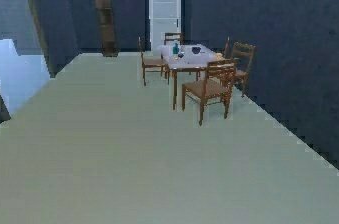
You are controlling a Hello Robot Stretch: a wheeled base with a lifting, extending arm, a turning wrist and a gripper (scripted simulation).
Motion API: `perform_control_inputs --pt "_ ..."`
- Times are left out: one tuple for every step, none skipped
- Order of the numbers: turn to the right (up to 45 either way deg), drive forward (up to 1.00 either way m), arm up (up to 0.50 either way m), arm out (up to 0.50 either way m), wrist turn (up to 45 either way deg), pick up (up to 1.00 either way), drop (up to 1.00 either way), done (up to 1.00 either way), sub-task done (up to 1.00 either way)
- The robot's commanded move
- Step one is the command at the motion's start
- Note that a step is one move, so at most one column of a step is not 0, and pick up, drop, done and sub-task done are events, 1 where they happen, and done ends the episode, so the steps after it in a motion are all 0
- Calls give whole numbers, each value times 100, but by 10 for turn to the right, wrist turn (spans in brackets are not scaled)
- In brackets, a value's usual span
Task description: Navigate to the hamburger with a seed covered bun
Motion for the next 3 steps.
perform_control_inputs --pt "0 15 0 0 0 0 0 0 0" --pt "300 0 0 0 0 0 0 0 0" --pt "0 100 0 0 0 0 0 0 0"
